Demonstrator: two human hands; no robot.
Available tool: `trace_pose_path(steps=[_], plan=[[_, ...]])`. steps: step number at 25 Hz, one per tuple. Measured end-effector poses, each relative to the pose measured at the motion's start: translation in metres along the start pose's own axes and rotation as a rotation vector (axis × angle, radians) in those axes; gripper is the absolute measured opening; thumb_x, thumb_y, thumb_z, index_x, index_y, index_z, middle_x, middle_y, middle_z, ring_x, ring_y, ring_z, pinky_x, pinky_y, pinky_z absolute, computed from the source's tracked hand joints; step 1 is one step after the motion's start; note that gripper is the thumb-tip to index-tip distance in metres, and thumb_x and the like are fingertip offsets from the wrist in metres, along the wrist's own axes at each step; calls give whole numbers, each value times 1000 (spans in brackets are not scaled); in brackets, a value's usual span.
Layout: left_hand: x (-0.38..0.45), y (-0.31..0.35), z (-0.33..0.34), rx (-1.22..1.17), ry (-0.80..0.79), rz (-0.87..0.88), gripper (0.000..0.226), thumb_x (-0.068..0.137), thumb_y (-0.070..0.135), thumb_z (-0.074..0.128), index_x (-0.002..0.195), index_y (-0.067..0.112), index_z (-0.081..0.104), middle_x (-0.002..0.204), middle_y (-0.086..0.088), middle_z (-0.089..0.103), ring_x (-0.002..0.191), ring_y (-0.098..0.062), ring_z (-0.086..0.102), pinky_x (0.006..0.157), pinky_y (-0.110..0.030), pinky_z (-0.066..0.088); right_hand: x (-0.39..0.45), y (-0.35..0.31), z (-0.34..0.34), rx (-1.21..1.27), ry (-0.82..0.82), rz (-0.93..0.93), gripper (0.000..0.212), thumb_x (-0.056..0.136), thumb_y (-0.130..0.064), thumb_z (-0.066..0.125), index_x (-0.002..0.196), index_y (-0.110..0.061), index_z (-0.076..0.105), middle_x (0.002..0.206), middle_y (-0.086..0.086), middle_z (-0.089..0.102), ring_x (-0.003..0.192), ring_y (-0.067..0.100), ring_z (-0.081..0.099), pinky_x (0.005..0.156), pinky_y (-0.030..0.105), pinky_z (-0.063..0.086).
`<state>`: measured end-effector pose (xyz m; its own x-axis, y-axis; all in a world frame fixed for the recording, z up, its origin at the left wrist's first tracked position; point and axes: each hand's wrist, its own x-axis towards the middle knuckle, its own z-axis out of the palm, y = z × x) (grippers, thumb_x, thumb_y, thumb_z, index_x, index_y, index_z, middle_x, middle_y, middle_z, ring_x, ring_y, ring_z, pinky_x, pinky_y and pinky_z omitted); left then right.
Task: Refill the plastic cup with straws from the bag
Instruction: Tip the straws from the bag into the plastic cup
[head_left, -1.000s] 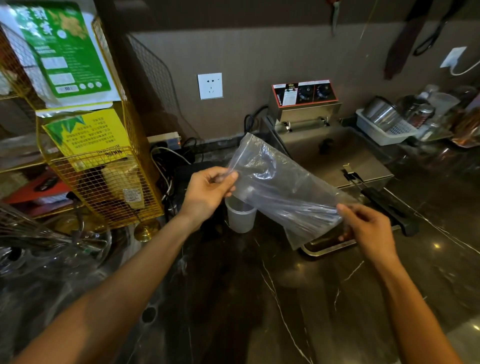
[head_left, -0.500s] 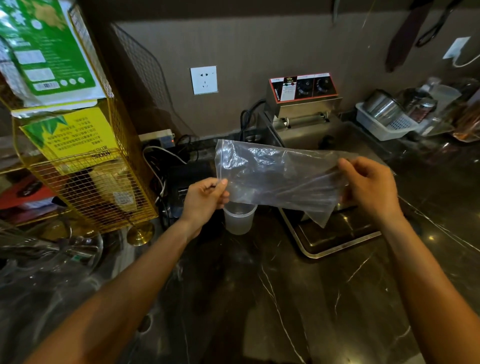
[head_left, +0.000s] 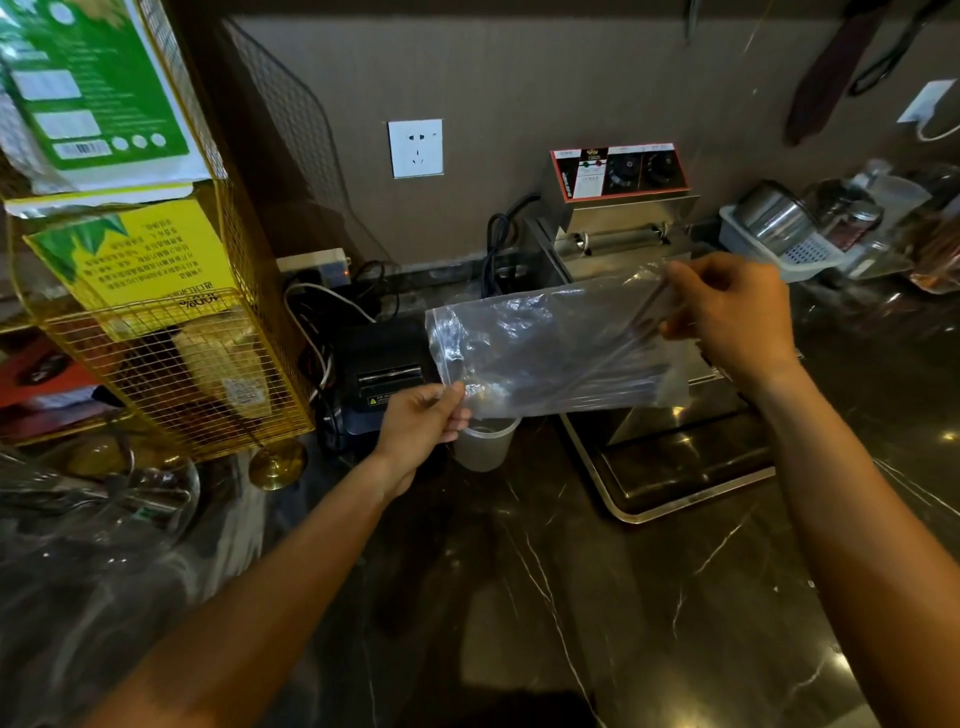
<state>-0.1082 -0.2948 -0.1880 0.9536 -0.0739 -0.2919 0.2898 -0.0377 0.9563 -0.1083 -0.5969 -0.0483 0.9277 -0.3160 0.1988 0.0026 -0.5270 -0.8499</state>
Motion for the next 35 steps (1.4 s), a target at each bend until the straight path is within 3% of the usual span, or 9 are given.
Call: trace_pose_path(steps=[6,10,12,17,22,28,31,35], plan=[[0,-5,5,-20,-58,-45,34,102,34,58,114,7,73,105,-13,78,96,-20,75,85,-29,62,15,-26,4,-86,-2,-143,33,100,-33,66,95,-1,74,82,17,77,71,27,77,70,43,66],[-3,-10,10,-41,-79,-66,32,103,33,56,115,8,73,104,-11,78,101,-24,75,90,-34,61,20,-46,12,-141,-11,-211,34,100,-31,68,91,1,73,76,11,75,59,11,75,64,32,66],[-4,-15,12,-45,-90,-75,33,103,34,56,116,10,73,104,-9,79,100,-22,76,93,-37,59,21,-57,17,-178,-33,-244,32,100,-31,67,93,-1,74,79,9,76,60,12,75,65,30,65],[-10,-22,15,-102,-100,-118,32,104,32,53,117,9,71,111,-16,77,104,-28,74,92,-40,59,22,-80,34,-280,-87,-341,36,102,-32,63,98,2,72,81,17,74,62,8,74,68,33,63],[-12,-27,14,-200,-111,-157,31,105,30,52,116,8,70,106,-16,74,101,-31,68,97,-47,56,24,-97,50,-349,-108,-415,33,102,-36,63,93,-6,73,75,6,74,54,-4,68,70,32,62],[-16,-31,21,-256,-116,-178,29,105,34,53,116,14,71,113,-10,78,108,-24,74,96,-39,60,26,-114,62,-320,-115,-462,33,99,-36,67,87,-6,73,68,4,71,53,3,69,68,33,62],[-20,-33,23,-275,-111,-175,30,105,33,52,118,14,71,111,-9,78,106,-22,75,91,-34,60,25,-120,66,-355,-133,-509,36,99,-37,67,87,-4,74,69,4,72,59,6,71,66,27,57],[-27,-37,26,-284,-132,-176,28,105,31,52,116,15,71,113,-12,77,106,-24,74,88,-33,60,21,-123,68,-393,-176,-516,33,100,-35,66,88,-6,75,64,-10,65,61,1,70,62,14,51]])
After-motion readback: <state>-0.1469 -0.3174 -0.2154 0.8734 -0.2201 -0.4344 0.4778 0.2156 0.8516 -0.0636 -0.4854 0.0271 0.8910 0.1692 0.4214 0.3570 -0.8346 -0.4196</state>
